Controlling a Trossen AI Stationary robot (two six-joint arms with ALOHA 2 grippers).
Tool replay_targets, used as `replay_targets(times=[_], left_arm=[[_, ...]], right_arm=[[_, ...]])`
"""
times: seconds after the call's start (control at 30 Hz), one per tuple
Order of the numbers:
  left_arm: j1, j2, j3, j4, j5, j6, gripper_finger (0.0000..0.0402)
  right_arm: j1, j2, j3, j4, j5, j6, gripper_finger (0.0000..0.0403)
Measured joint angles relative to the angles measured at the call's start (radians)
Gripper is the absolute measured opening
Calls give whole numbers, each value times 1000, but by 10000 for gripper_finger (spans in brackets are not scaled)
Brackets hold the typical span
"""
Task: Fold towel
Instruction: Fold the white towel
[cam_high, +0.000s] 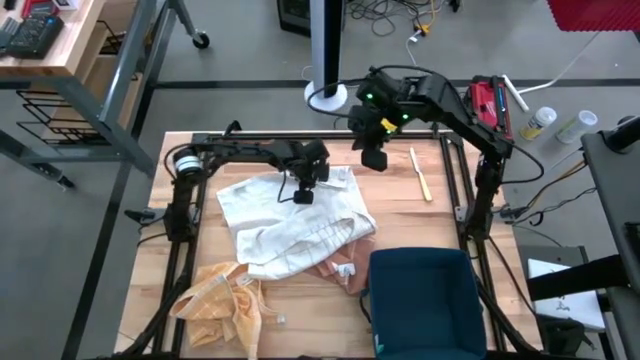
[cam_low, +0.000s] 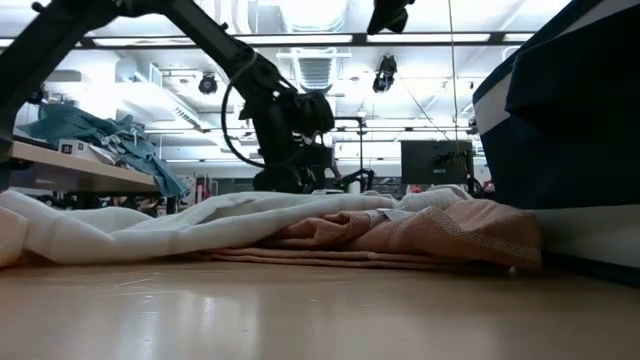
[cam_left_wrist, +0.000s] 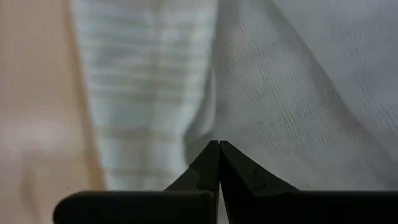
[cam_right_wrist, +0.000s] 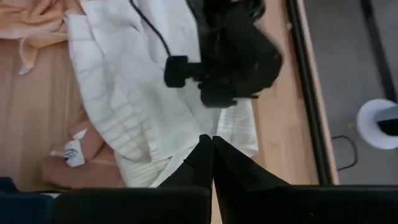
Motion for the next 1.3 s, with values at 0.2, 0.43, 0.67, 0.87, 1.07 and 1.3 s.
replay_targets(times=[0.2,0.43,0.67,0.87,1.07,1.3], left_arm=[[0,20,43,-7,1,1,0],[16,18,73,-10,1,58,6],[31,18,74,-20,0,170,42],[41,17,73,-19,0,212,77],[40,17,72,-17,0,237,94],[40,16,48,30,21,220,88]], right_arm=[[0,-8,-2,10,2,-11,0],[0,-10,-60,-5,-5,-29,0],[1,-43,-169,-28,-6,7,0],[1,-85,-270,-28,-6,20,0],[1,-127,-345,3,-7,44,0],[1,-162,-394,24,-7,71,0]])
